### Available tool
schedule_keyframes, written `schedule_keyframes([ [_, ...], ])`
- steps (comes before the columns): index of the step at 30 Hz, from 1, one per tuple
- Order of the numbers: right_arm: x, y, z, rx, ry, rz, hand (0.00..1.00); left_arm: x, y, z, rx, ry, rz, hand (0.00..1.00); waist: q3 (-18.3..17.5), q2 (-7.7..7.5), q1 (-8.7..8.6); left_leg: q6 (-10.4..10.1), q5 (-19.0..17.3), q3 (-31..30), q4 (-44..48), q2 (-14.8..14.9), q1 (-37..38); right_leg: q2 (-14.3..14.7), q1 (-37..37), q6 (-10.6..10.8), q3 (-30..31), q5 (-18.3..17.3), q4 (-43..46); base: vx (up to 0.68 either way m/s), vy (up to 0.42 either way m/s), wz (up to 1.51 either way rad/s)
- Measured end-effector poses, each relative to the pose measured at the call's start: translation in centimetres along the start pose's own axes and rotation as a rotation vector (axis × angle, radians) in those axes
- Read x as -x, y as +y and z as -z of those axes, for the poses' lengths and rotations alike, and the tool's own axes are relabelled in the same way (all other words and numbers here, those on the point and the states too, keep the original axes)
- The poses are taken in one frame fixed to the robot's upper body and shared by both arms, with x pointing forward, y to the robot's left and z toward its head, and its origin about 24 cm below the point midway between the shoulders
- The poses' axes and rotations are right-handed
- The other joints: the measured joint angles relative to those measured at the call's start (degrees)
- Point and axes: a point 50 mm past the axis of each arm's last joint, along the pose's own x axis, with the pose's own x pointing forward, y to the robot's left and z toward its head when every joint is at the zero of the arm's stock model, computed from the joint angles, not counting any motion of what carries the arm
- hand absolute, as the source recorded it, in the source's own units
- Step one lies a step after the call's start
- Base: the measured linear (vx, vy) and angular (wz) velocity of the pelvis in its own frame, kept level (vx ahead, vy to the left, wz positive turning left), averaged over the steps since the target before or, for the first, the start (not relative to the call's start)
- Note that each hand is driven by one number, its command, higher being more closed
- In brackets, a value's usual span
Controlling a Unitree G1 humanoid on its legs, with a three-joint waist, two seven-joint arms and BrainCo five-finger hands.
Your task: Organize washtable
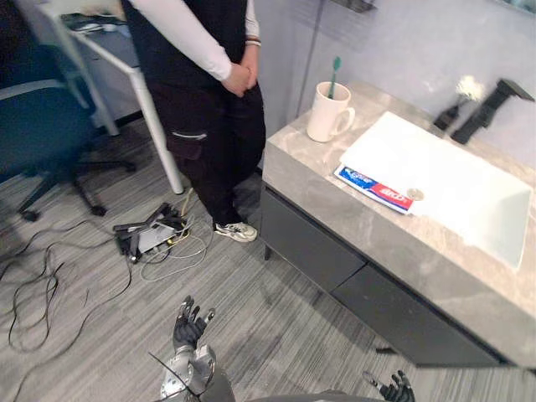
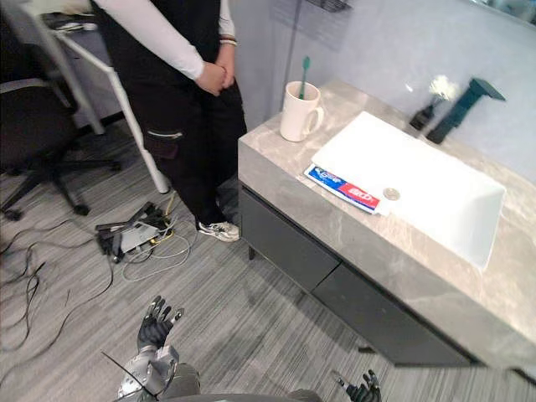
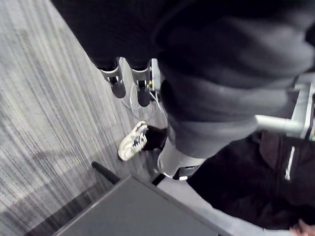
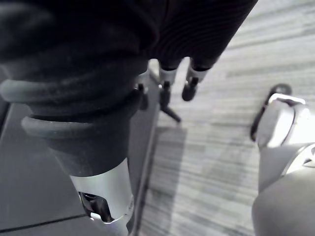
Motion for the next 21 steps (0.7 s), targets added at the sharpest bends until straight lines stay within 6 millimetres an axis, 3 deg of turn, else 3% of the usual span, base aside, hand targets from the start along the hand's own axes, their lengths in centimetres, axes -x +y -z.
schedule_keyframes([
  [2,-0.4,0.2,-0.9,-0.028,-0.027,0.000,0.00,-0.3,-1.1,-0.3,-0.031,-0.006,0.058,0.00,0.39,1.08,-0.53,2.46,-1.34,5.32,0.12,-0.24,1.04,-0.17,-4.53,-1.34,2.06,6.80,3.58,0.10,0.383,-1.18],
  [3,-0.4,0.3,-1.2,-0.038,-0.037,-0.001,0.00,-0.4,-1.6,-0.3,-0.054,-0.005,0.099,0.00,1.01,2.03,-1.04,3.49,-1.86,7.63,-0.41,-0.59,2.48,-0.16,-6.32,-2.86,2.21,11.44,5.11,0.11,0.425,-1.22],
  [4,-0.3,0.2,-1.1,-0.046,-0.034,-0.001,0.00,-0.2,-2.3,-0.1,-0.081,0.003,0.143,0.00,1.69,3.10,-1.28,5.16,-2.13,11.70,-2.84,-1.03,6.28,0.09,-8.81,-5.83,2.09,19.66,7.08,0.10,0.424,-1.23],
  [5,-0.2,0.1,-1.1,-0.051,-0.038,0.001,0.00,-0.1,-2.6,0.1,-0.092,0.008,0.161,0.00,2.10,3.86,-1.38,6.08,-1.90,13.22,-4.30,-1.11,8.12,0.44,-9.80,-7.60,1.47,23.47,7.87,0.08,0.413,-1.26],
  [6,-0.1,0.3,-1.3,-0.062,-0.047,-0.009,0.00,0.1,-2.9,0.3,-0.114,0.016,0.196,0.00,3.06,5.66,-2.59,8.26,-0.97,16.27,-8.17,-0.55,11.99,3.11,-12.84,-8.27,-1.72,23.27,14.23,0.04,0.277,-0.80],
  [7,0.1,0.3,-1.2,-0.067,-0.047,-0.013,0.00,0.1,-3.0,0.4,-0.121,0.018,0.203,0.00,3.09,5.73,-2.61,8.97,-0.52,17.51,-9.98,-0.62,13.51,4.23,-14.33,-8.92,-4.00,21.29,17.20,0.01,0.258,-0.91],
  [8,0.3,0.4,-1.1,-0.064,-0.049,-0.023,0.00,0.1,-3.1,0.4,-0.127,0.021,0.214,0.00,3.12,5.51,-2.42,9.73,0.41,20.17,-13.53,-1.12,16.46,5.56,-17.51,-10.48,-11.37,16.54,22.21,-0.01,0.126,-0.71],
  [10,0.4,0.6,-1.4,-0.058,-0.066,-0.046,0.00,0.4,-3.3,0.8,-0.127,0.038,0.230,0.00,3.14,5.37,-2.45,10.30,2.00,23.35,-18.99,-2.30,20.36,6.37,-20.26,-11.37,-23.31,9.47,27.41,0.02,0.126,-0.74],
  [12,0.3,0.8,-1.8,-0.055,-0.080,-0.058,0.00,0.5,-3.3,1.0,-0.128,0.046,0.236,0.00,3.20,5.62,-2.61,10.12,3.26,26.26,-23.54,-2.72,22.94,8.15,-20.32,-10.33,-34.48,3.89,26.00,0.14,0.116,-0.69],
  [14,0.2,1.1,-2.2,-0.047,-0.096,-0.077,0.00,0.4,-3.6,0.8,-0.125,0.040,0.242,0.00,3.32,5.57,-2.38,9.85,3.44,28.78,-24.92,-2.74,23.24,8.93,-19.78,-10.19,-44.65,0.71,18.21,0.20,0.038,-0.69],
  [15,0.1,1.3,-2.3,-0.042,-0.099,-0.084,0.00,0.3,-3.6,0.8,-0.123,0.039,0.241,0.00,3.48,5.53,-2.37,9.85,3.44,29.44,-25.01,-2.63,23.39,9.54,-19.19,-10.48,-46.43,0.76,13.68,0.16,-0.031,-0.85],
  [16,-0.1,1.8,-2.6,-0.034,-0.104,-0.107,0.00,0.1,-3.5,0.5,-0.118,0.032,0.232,0.00,3.97,4.66,-2.24,9.76,3.39,31.37,-25.14,-2.85,24.44,11.09,-17.03,-11.70,-48.35,3.78,0.79,0.19,-0.067,-0.84],
  [17,-0.1,2.0,-2.7,-0.027,-0.110,-0.121,0.00,0.0,-3.4,0.6,-0.117,0.037,0.224,0.00,5.01,3.82,-2.18,8.82,3.06,32.90,-25.56,-3.37,26.70,11.66,-14.19,-14.66,-48.94,8.17,-5.43,0.28,-0.077,-1.05],
  [18,-0.4,1.9,-3.5,-0.019,-0.136,-0.120,0.00,-0.3,-3.8,0.6,-0.107,0.039,0.227,0.00,6.15,6.16,-2.58,7.34,3.21,34.54,-25.75,-1.95,28.70,13.73,-11.48,-15.72,-48.68,9.80,-7.68,0.28,-0.068,-0.78],
  [21,-0.7,1.3,-3.6,-0.014,-0.139,-0.104,0.00,-0.5,-5.3,0.0,-0.074,0.013,0.259,0.00,6.31,7.70,-2.59,5.20,5.04,35.20,-31.12,-1.87,30.70,14.52,-11.09,-16.16,-48.46,9.51,-7.85,0.17,-0.017,-0.38],
])
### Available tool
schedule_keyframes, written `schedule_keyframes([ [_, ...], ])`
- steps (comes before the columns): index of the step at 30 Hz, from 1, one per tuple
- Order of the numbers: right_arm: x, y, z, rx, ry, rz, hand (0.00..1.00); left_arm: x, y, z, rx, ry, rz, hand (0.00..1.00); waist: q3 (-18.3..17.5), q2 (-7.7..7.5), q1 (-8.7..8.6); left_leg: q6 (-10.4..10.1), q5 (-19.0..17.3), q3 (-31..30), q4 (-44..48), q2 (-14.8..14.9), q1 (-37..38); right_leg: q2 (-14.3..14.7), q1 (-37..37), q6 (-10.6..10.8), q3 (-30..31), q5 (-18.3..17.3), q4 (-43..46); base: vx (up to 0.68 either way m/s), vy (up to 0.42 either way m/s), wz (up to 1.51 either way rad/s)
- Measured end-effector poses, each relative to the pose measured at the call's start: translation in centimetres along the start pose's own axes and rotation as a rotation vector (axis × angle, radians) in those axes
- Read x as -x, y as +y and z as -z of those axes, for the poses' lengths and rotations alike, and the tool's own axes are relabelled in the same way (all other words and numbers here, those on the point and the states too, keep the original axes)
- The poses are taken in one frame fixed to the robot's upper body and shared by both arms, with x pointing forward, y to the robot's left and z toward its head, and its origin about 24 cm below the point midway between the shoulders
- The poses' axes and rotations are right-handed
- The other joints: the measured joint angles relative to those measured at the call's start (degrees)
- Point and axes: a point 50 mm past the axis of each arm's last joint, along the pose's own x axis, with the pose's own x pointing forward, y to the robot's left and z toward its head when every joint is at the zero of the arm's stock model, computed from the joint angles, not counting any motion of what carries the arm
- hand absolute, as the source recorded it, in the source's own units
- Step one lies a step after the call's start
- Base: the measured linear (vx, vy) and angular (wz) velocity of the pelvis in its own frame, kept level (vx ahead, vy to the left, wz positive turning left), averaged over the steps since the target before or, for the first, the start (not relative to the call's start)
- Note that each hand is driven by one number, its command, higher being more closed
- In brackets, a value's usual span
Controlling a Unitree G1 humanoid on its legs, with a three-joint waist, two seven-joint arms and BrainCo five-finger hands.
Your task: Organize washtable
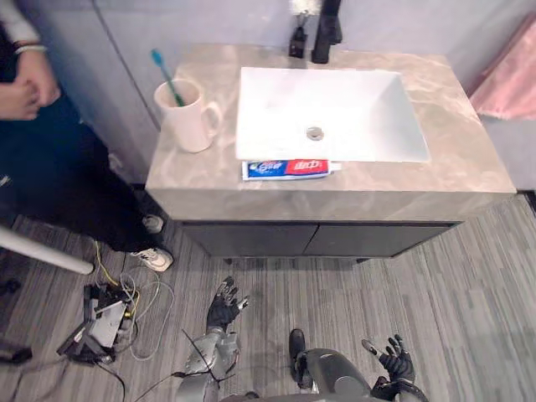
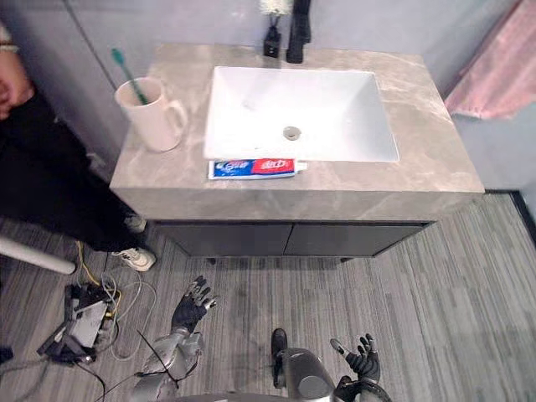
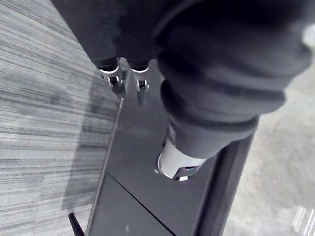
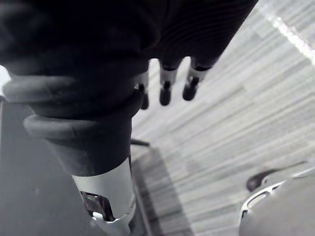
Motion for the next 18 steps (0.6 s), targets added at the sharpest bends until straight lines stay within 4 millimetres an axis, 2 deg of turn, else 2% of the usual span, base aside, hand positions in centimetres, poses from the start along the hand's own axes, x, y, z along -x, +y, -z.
schedule_keyframes([
  [2,-0.1,0.1,0.0,-0.010,0.002,0.005,0.00,-0.2,-0.3,-0.2,-0.003,-0.004,0.014,0.00,0.09,-0.19,0.12,-0.67,1.38,-0.39,-0.14,-0.14,-0.02,0.11,0.84,0.20,-0.19,-0.13,-1.55,0.12,-0.007,-0.03],
  [3,-0.1,0.3,0.3,-0.012,0.014,0.002,0.00,-0.2,-0.2,-0.2,-0.003,-0.005,0.019,0.00,0.05,-1.02,0.51,-0.67,1.38,-0.03,3.68,-0.08,-0.79,-0.38,2.41,0.49,-0.02,-0.31,-3.44,0.13,-0.016,-0.05],
  [5,-0.1,0.7,0.2,-0.008,0.013,-0.012,0.00,0.1,0.2,0.0,-0.001,0.002,0.007,0.00,0.38,-1.69,0.48,-0.67,1.38,-0.04,9.09,0.23,-1.99,-0.73,3.85,1.21,0.71,-0.77,-4.33,0.11,-0.041,-0.17],
  [7,-0.3,1.2,-0.1,0.013,0.000,-0.042,0.00,0.7,1.1,0.6,0.015,0.019,-0.034,0.00,0.83,-1.26,0.80,-0.33,1.59,-0.67,22.24,3.12,-4.48,-0.40,7.09,1.45,3.18,-1.03,-5.84,0.12,-0.016,-0.56],
  [8,-0.3,1.4,-0.4,0.030,-0.011,-0.064,0.00,1.2,1.3,1.0,0.022,0.028,-0.048,0.00,1.13,-0.65,1.58,2.35,3.30,-2.64,31.34,4.97,-6.81,-0.06,9.09,1.04,5.10,-1.49,-6.49,0.13,0.048,-0.64],
  [9,-0.2,1.5,-0.5,0.035,-0.017,-0.073,0.00,1.3,1.4,1.1,0.023,0.030,-0.051,0.00,1.30,-0.60,2.14,3.62,5.27,-4.07,35.87,5.79,-8.77,0.15,10.10,0.61,6.38,-1.82,-6.90,0.18,0.077,-0.86],
  [10,-0.2,1.7,-0.7,0.043,-0.029,-0.089,0.00,1.4,1.7,1.2,0.027,0.032,-0.064,0.00,1.56,-1.23,3.74,3.96,5.33,-7.11,42.81,6.82,-11.93,0.22,11.40,0.14,8.88,-2.18,-7.44,0.20,0.095,-0.93],
  [11,-0.3,2.0,-1.1,0.047,-0.047,-0.102,0.00,1.6,1.7,1.3,0.037,0.034,-0.072,0.00,1.53,-1.37,4.92,4.61,1.82,-9.20,44.97,6.86,-14.47,-0.07,12.48,-0.02,11.02,-2.37,-8.05,0.25,0.109,-0.92],
  [12,-0.3,2.0,-1.4,0.046,-0.059,-0.104,0.00,1.6,1.6,1.3,0.040,0.032,-0.072,0.00,1.60,-1.61,5.30,5.02,0.85,-10.05,44.59,6.43,-15.49,-0.58,12.91,0.10,11.85,-2.37,-8.22,0.25,0.119,-0.82],
  [13,-0.5,2.2,-1.7,0.045,-0.072,-0.109,0.00,1.7,1.9,1.3,0.049,0.030,-0.087,0.00,1.64,-2.53,5.93,5.28,0.26,-11.09,41.21,5.38,-17.19,-2.01,12.98,0.63,13.66,-2.08,-7.86,0.25,0.143,-0.74],
  [14,-0.6,2.3,-1.9,0.045,-0.080,-0.110,0.00,1.7,2.1,1.2,0.052,0.025,-0.100,0.00,1.51,-3.23,6.24,4.96,0.45,-12.22,35.15,4.26,-18.34,-3.78,12.98,0.96,14.96,-2.10,-7.81,0.20,0.132,-0.69],
  [15,-0.7,2.2,-1.9,0.048,-0.080,-0.108,0.00,1.7,2.2,1.2,0.052,0.024,-0.105,0.00,1.48,-3.26,6.36,4.54,0.72,-12.87,31.37,3.87,-18.76,-4.47,12.99,1.20,15.17,-2.07,-7.80,0.16,0.118,-0.55],
  [16,-0.7,1.9,-1.9,0.055,-0.076,-0.102,0.00,1.7,2.2,1.2,0.052,0.020,-0.113,0.00,1.42,-3.22,6.56,3.10,1.81,-12.99,24.86,3.26,-18.83,-5.37,13.04,2.75,15.23,-2.27,-7.80,0.19,0.185,-0.41],
  [17,-0.7,1.4,-1.7,0.067,-0.071,-0.090,0.00,1.7,2.1,1.3,0.055,0.022,-0.115,0.00,1.22,-2.38,6.39,1.11,6.66,-13.09,15.04,3.37,-18.30,-5.70,13.29,4.62,15.41,-3.26,-7.80,0.25,0.269,-0.26],
  [18,-0.7,0.2,-1.4,0.080,-0.053,-0.056,0.00,1.6,1.9,1.3,0.061,0.022,-0.112,0.00,0.42,-0.72,6.04,0.19,10.98,-13.97,9.10,2.87,-16.79,-5.93,14.11,6.62,15.32,-4.52,-7.73,0.26,0.270,0.00],
])
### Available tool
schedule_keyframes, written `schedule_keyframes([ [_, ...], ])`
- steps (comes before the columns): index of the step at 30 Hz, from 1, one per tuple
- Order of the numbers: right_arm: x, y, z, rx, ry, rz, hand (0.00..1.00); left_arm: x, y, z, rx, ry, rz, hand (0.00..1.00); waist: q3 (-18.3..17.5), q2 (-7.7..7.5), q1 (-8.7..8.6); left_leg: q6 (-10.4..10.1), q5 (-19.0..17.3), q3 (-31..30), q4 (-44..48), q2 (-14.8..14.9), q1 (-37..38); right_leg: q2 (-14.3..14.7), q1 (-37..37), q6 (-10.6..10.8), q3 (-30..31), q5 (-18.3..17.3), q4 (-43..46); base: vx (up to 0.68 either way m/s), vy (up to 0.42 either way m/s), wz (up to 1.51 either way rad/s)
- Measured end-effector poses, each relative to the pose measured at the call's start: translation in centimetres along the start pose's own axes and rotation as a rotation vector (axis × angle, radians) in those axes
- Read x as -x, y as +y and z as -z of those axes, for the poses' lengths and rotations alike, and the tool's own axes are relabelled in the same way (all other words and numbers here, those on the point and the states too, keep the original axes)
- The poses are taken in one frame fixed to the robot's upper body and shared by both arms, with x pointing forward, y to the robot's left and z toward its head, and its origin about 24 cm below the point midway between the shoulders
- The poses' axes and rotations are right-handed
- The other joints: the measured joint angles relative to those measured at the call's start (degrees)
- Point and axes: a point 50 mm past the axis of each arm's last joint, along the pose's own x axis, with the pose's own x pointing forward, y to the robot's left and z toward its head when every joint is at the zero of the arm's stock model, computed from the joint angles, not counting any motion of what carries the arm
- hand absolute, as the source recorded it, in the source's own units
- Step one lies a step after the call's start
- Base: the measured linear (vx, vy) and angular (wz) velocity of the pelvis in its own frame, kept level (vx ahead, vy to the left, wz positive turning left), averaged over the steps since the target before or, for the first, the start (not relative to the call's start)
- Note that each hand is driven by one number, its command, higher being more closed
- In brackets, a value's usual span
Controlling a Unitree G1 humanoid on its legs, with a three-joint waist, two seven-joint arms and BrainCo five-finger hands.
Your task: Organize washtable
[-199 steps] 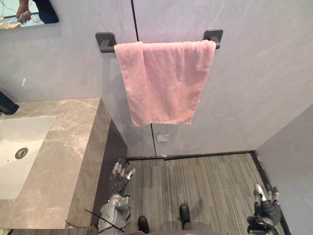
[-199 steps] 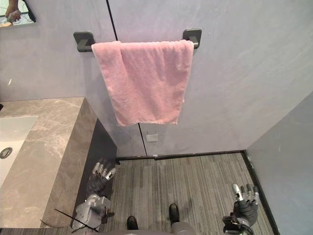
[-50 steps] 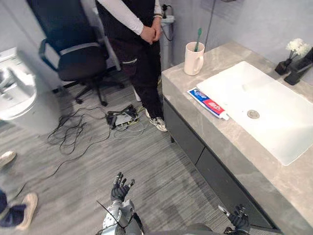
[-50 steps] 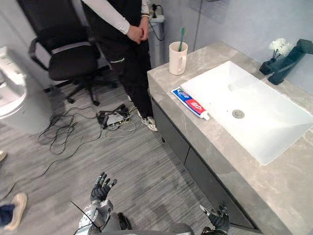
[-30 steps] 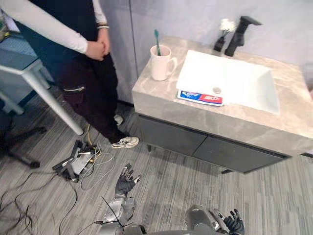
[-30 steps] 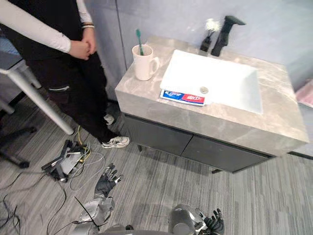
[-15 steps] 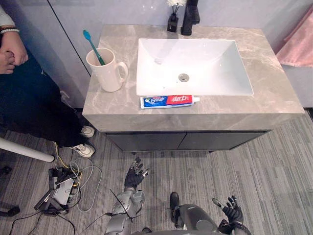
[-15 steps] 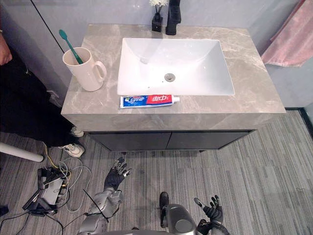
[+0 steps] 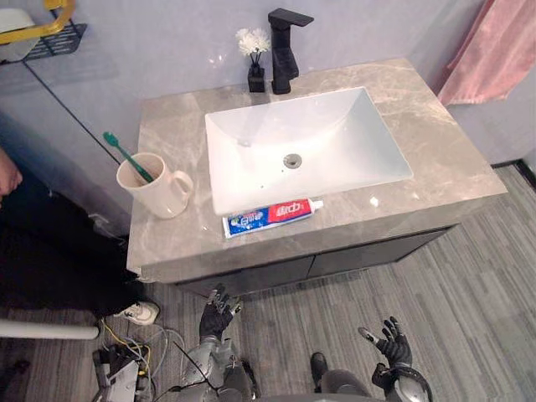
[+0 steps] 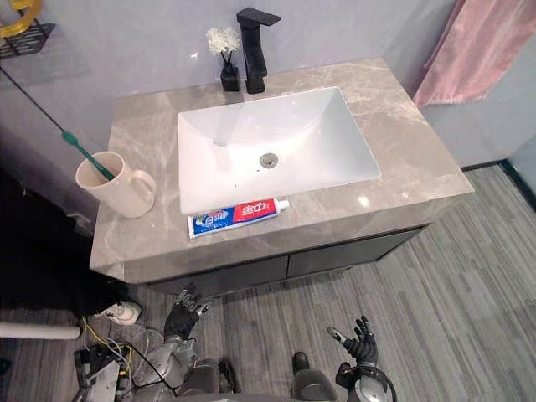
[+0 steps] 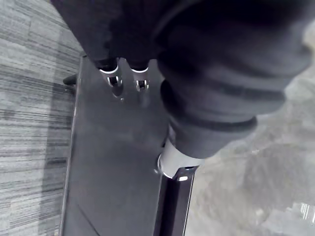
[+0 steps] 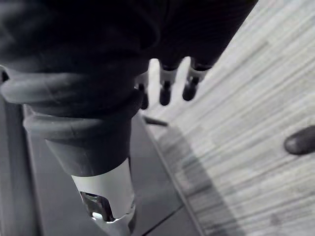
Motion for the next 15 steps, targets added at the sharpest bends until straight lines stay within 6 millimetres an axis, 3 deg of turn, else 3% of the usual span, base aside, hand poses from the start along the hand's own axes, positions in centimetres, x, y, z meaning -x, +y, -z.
schedule_keyframes([
  [4,0.7,0.6,1.1,-0.021,0.034,-0.005,0.00,-0.1,0.6,-0.4,-0.028,-0.013,-0.002,0.00,-0.25,-2.08,0.35,0.71,0.50,-0.43,-3.94,-3.81,1.26,-3.21,0.16,0.61,-2.59,0.34,-0.36,0.14,0.173,0.19],
  [7,0.8,1.0,1.3,-0.024,0.043,-0.017,0.00,0.3,1.1,-0.1,-0.038,0.000,-0.015,0.00,-0.41,-2.13,0.66,1.51,1.25,-0.47,-7.94,-5.03,4.50,-3.83,2.17,1.06,-3.48,0.62,-1.14,0.08,0.074,0.15],
  [15,0.9,1.1,1.9,0.004,0.071,-0.029,0.00,0.5,1.5,1.4,-0.062,0.055,-0.019,0.00,-1.07,-2.17,0.08,0.46,8.64,-2.42,-20.02,-5.50,8.10,-2.62,1.42,1.07,-6.31,0.62,-1.35,-0.04,-0.036,0.08],
])
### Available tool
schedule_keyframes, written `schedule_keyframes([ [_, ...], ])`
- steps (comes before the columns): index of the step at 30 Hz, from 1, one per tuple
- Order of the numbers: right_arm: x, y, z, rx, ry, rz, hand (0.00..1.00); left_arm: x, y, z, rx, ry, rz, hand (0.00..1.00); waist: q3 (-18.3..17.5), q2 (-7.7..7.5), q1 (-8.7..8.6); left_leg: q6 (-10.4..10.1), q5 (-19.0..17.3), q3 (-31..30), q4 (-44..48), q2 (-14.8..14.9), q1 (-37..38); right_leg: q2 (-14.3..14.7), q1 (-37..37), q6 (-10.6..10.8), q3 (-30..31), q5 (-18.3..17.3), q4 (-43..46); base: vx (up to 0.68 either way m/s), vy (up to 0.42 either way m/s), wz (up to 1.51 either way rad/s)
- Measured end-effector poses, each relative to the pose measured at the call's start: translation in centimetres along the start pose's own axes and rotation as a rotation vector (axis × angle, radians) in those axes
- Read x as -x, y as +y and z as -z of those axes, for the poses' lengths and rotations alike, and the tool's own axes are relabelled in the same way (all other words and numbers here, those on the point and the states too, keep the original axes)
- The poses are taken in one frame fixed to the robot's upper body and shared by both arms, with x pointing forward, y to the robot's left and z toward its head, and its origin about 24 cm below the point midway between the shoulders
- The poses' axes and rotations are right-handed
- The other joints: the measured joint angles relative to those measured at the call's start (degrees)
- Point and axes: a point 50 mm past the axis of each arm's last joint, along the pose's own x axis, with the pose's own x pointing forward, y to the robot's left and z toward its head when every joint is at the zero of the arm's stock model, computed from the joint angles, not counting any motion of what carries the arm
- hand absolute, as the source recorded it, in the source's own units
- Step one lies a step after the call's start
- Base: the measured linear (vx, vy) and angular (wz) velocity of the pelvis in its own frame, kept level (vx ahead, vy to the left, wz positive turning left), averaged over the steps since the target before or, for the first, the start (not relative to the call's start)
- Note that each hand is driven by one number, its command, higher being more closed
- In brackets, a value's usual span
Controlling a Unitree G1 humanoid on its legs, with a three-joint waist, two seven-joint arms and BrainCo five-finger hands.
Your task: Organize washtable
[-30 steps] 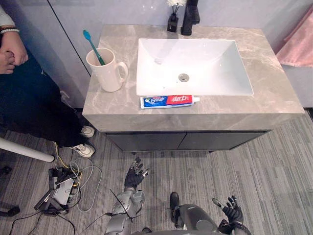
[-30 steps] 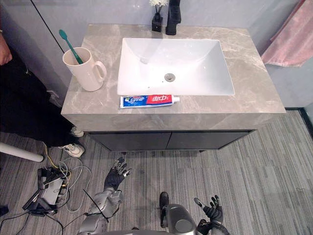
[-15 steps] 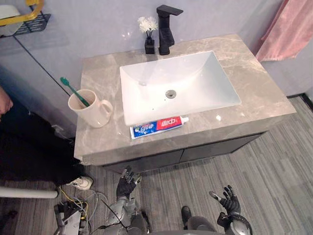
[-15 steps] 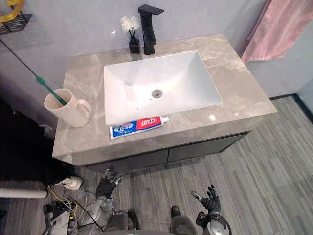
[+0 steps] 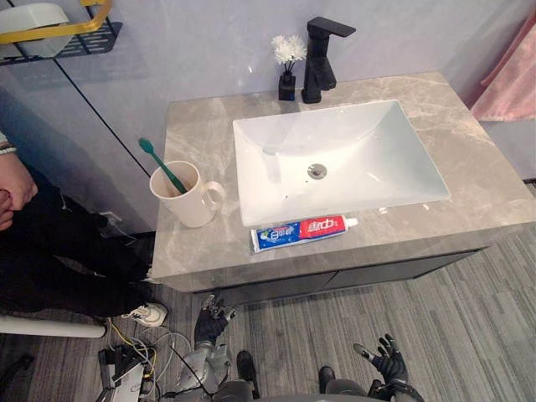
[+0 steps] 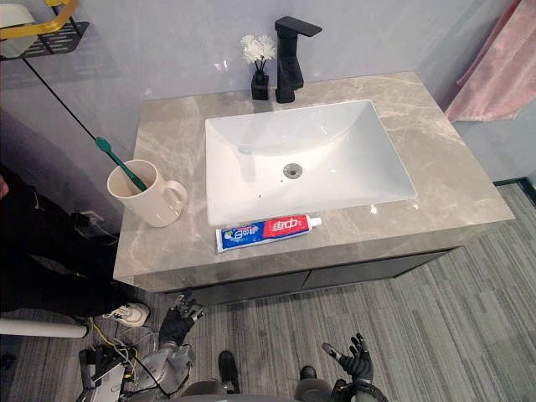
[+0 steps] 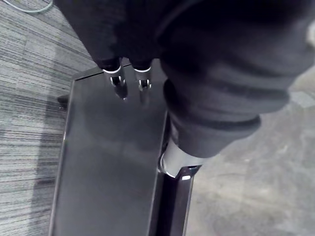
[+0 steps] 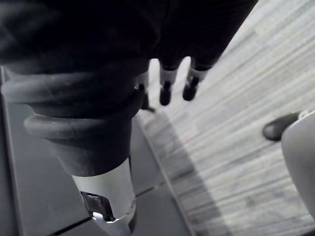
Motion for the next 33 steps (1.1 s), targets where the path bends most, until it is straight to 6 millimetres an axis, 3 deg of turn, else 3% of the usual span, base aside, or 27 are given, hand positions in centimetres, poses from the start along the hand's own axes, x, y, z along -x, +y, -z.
schedule_keyframes([
  [2,0.0,0.0,0.1,0.025,0.004,-0.003,0.00,0.2,0.0,1.1,-0.014,0.050,0.002,0.00,-0.11,-0.22,0.10,0.01,0.01,-0.62,-0.04,-0.19,-0.15,-0.11,0.01,0.09,-0.20,-0.07,-0.49,-0.09,-0.013,0.07],
  [3,-0.8,1.1,0.4,0.045,0.042,-0.036,0.00,0.0,0.7,1.7,-0.079,0.097,0.008,0.00,-2.13,-1.04,-1.05,3.09,-0.31,-3.95,-0.52,-3.00,-1.49,-1.29,-0.15,0.90,-1.37,2.52,-1.78,-0.12,0.007,-0.06],
  [12,-0.2,0.2,1.3,0.059,0.068,-0.016,0.00,0.5,0.8,2.3,-0.068,0.117,-0.004,0.00,-1.90,-0.90,-0.94,2.66,-0.35,-4.19,-0.56,-4.01,-1.65,-2.12,-0.47,1.82,-2.27,0.77,-1.80,-0.11,0.025,0.03],
  [19,1.8,-1.1,4.0,0.066,0.162,0.004,0.00,1.3,1.4,3.8,-0.067,0.183,-0.032,0.00,-3.12,-3.40,0.45,2.70,0.01,-4.10,-0.47,-4.10,2.22,-2.59,4.60,2.48,-3.70,0.48,-2.47,0.09,-0.009,0.09],
  [25,1.8,-2.2,3.5,0.039,0.143,0.041,0.00,1.1,1.2,3.7,-0.053,0.178,-0.027,0.00,-2.85,-1.87,0.32,2.55,-0.06,-3.06,-0.19,-3.14,3.21,-2.06,5.23,2.12,-3.08,-0.10,-1.96,0.04,-0.030,-0.06],
  [33,2.3,-5.0,2.0,0.000,0.059,0.147,0.00,1.1,1.6,3.6,-0.051,0.177,-0.041,0.00,-2.99,-1.33,0.49,1.59,-0.74,-1.05,-0.42,-1.90,3.97,-1.02,3.60,1.30,-1.19,-1.00,0.02,-0.04,-0.018,-0.13],
])
